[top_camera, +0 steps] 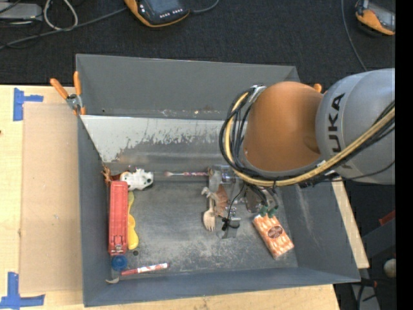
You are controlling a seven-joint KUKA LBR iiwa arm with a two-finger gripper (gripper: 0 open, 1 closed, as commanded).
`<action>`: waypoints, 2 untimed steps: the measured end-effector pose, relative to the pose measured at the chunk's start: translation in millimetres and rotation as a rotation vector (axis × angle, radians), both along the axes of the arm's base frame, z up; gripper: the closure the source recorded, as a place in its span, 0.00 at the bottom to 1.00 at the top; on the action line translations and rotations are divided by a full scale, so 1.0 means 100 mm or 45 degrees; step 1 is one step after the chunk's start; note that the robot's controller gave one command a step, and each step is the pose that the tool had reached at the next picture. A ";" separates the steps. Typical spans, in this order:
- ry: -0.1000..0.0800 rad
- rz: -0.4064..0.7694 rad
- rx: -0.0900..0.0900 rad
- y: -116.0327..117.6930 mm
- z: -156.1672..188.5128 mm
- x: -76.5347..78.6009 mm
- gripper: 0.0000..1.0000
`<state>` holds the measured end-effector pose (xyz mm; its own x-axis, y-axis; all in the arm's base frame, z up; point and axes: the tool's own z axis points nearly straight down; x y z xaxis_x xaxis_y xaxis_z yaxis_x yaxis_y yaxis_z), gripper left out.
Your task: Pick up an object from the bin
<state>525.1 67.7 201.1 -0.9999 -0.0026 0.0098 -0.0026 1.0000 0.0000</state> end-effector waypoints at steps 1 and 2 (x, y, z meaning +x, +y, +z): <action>-0.010 -0.003 0.001 0.00 0.04 0.02 0.00; -0.015 0.010 0.001 -0.41 -0.64 0.44 0.00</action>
Offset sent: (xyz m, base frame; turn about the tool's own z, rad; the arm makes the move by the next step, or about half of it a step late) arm 0.0531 -0.0544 -0.0860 -0.0095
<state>568.7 26.4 137.4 -0.9999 -0.0106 -0.0021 -0.0106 0.9999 0.0010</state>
